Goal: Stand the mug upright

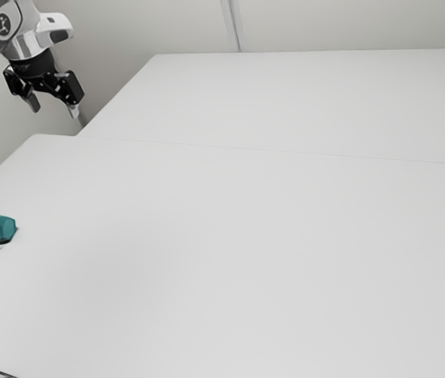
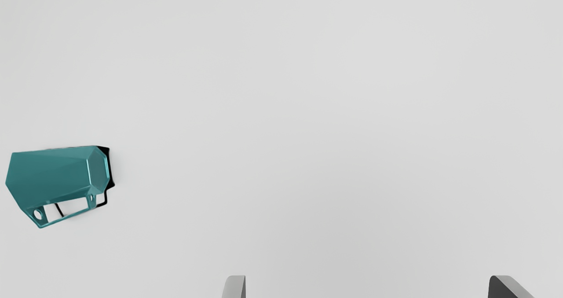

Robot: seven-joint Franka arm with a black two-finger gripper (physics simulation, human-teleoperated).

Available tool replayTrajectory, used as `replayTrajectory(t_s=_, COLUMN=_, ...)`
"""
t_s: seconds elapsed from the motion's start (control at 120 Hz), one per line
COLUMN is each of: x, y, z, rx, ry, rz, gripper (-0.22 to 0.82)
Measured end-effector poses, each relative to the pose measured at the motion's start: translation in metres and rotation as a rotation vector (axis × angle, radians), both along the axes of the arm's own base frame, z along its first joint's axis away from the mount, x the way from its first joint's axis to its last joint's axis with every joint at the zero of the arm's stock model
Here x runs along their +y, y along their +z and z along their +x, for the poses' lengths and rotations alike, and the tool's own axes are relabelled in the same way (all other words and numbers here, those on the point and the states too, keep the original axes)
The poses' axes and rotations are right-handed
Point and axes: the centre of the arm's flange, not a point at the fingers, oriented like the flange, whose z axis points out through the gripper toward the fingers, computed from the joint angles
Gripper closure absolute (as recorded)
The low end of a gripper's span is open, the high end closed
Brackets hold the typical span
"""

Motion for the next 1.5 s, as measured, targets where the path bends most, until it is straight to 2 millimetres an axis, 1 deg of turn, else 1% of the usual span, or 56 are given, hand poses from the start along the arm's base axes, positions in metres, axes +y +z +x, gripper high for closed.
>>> replayTrajectory(t_s=0.225, x=0.003, y=-0.01, z=-0.003, rx=0.013, ry=-0.006, rz=-0.004, gripper=0.0)
replayTrajectory(t_s=0.325, x=0.018, y=-0.021, z=-0.007, rx=0.033, ry=0.02, rz=-0.008, gripper=0.0)
replayTrajectory(t_s=0.367, x=0.029, y=-0.032, z=-0.007, rx=0.054, ry=0.041, rz=-0.015, gripper=0.0)
replayTrajectory(t_s=0.417, x=0.049, y=-0.049, z=-0.006, rx=0.08, ry=0.081, rz=-0.04, gripper=0.0)
replayTrajectory(t_s=0.483, x=0.081, y=-0.068, z=-0.009, rx=0.104, ry=0.149, rz=-0.088, gripper=0.0)
replayTrajectory(t_s=0.567, x=0.122, y=-0.084, z=-0.017, rx=0.116, ry=0.23, rz=-0.14, gripper=0.0)
replayTrajectory(t_s=0.675, x=0.172, y=-0.113, z=-0.025, rx=0.138, ry=0.315, rz=-0.217, gripper=0.0)
replayTrajectory(t_s=0.75, x=0.21, y=-0.13, z=-0.033, rx=0.143, ry=0.361, rz=-0.26, gripper=0.0)
replayTrajectory(t_s=0.8, x=0.241, y=-0.143, z=-0.043, rx=0.145, ry=0.397, rz=-0.29, gripper=0.0)
replayTrajectory(t_s=0.883, x=0.301, y=-0.17, z=-0.064, rx=0.142, ry=0.456, rz=-0.346, gripper=0.0)
replayTrajectory(t_s=0.925, x=0.322, y=-0.181, z=-0.075, rx=0.141, ry=0.469, rz=-0.369, gripper=0.0)
replayTrajectory(t_s=1.008, x=0.357, y=-0.199, z=-0.099, rx=0.129, ry=0.479, rz=-0.414, gripper=0.0)
replayTrajectory(t_s=1.067, x=0.377, y=-0.211, z=-0.108, rx=0.118, ry=0.47, rz=-0.439, gripper=0.0)
replayTrajectory(t_s=1.108, x=0.39, y=-0.221, z=-0.109, rx=0.106, ry=0.455, rz=-0.457, gripper=0.0)
replayTrajectory(t_s=1.275, x=0.43, y=-0.247, z=-0.106, rx=0.052, ry=0.373, rz=-0.494, gripper=0.0)
replayTrajectory(t_s=1.408, x=0.466, y=-0.268, z=-0.115, rx=-0.002, ry=0.32, rz=-0.518, gripper=0.0)
replayTrajectory(t_s=1.5, x=0.483, y=-0.278, z=-0.116, rx=-0.042, ry=0.273, rz=-0.526, gripper=0.0)
